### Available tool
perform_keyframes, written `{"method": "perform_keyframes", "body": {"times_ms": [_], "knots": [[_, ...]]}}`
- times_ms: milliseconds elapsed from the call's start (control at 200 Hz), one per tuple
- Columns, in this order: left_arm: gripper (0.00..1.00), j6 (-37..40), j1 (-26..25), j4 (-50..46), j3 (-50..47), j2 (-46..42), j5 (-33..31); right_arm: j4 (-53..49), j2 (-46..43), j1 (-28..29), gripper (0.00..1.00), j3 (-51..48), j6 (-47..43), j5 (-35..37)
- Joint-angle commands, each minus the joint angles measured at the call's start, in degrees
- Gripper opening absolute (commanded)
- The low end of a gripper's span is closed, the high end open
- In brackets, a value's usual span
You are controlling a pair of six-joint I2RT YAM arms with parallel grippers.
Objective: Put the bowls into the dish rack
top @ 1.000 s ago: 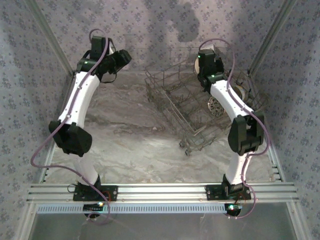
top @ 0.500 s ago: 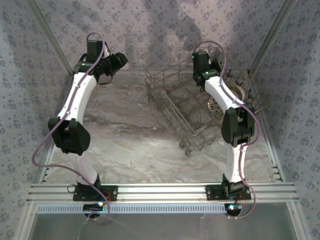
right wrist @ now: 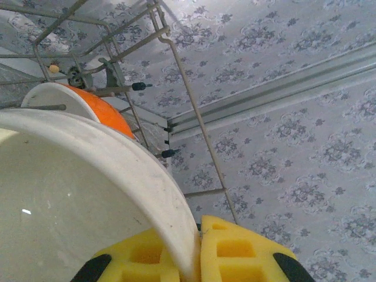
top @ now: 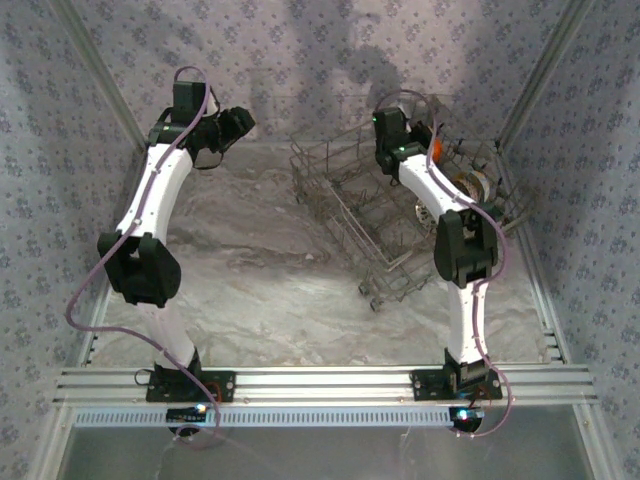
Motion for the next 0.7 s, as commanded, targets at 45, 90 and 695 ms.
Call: {"method": "perform_keyframes", "body": {"times_ms": [45, 90, 695], "knots": [[0.56, 2.0, 0.86, 0.58, 0.43, 0.19, 1.26, 4.67, 0.45, 0.47, 0.0, 2.97, -3.25, 4.25], [0.56, 2.11, 0.92, 0.7, -0.01, 0.06, 1.47, 5.46, 0.84, 0.64, 0.0, 3.06, -4.49, 4.52], [0.56, 3.5, 2.21, 3.75, -7.44, -3.49, 2.3, 12.7, 4.31, 2.27, 0.0, 4.62, -17.21, 5.32]]}}
